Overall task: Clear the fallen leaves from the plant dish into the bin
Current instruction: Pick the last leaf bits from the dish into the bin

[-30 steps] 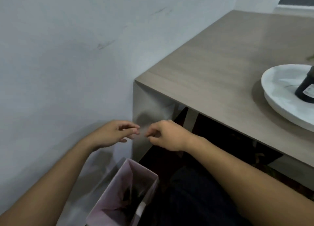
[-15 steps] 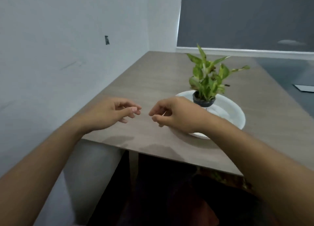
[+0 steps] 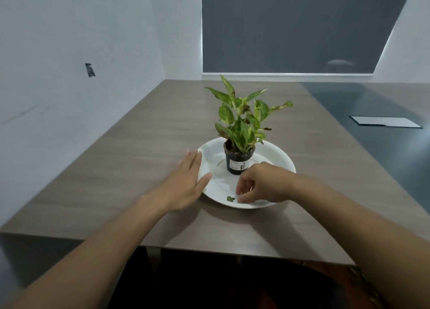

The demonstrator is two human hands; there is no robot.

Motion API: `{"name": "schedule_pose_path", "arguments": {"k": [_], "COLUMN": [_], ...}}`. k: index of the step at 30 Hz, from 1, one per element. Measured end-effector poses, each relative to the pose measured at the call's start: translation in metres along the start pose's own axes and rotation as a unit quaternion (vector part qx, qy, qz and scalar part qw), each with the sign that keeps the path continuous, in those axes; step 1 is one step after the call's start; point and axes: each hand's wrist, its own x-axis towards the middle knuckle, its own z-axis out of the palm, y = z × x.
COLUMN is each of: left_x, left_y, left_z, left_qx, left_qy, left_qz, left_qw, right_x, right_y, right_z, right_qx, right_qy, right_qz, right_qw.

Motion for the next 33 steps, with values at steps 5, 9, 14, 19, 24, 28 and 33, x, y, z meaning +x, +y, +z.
{"name": "schedule_pose_path", "arguments": {"k": [5, 9, 14, 19, 24, 28, 33], "left_x": [0.001, 0.003, 0.002, 0.003, 0.003, 0.001, -0.006], "left_y": [-0.003, -0.002, -0.003, -0.006, -0.007, -0.005, 0.010], "left_z": [0.013, 0.017, 0.019, 0.020, 0.015, 0.007, -0.004], "left_qx": [0.003, -0.014, -0.024, -0.031, -0.035, -0.071, -0.219], "left_qy": [0.000, 0.012, 0.021, 0.020, 0.021, 0.035, 0.162], "left_qz": [-0.010, -0.011, -0.006, -0.006, -0.003, -0.007, -0.018], "left_qw": [1.000, 1.000, 0.999, 0.999, 0.999, 0.997, 0.962], "right_x": [0.010, 0.020, 0.027, 0.029, 0.028, 0.026, 0.026], "right_y": [-0.005, -0.013, -0.027, -0.032, -0.029, -0.019, -0.006], "right_z": [0.004, 0.008, 0.010, 0.011, 0.008, 0.004, -0.006], "right_qx": [0.009, -0.003, -0.041, -0.041, -0.003, 0.074, 0.185], "right_qy": [-0.003, -0.014, -0.007, -0.020, -0.040, -0.065, -0.046], "right_qz": [-0.004, 0.022, 0.059, 0.075, 0.083, 0.092, 0.087], "right_qw": [1.000, 1.000, 0.997, 0.996, 0.996, 0.991, 0.978]}}
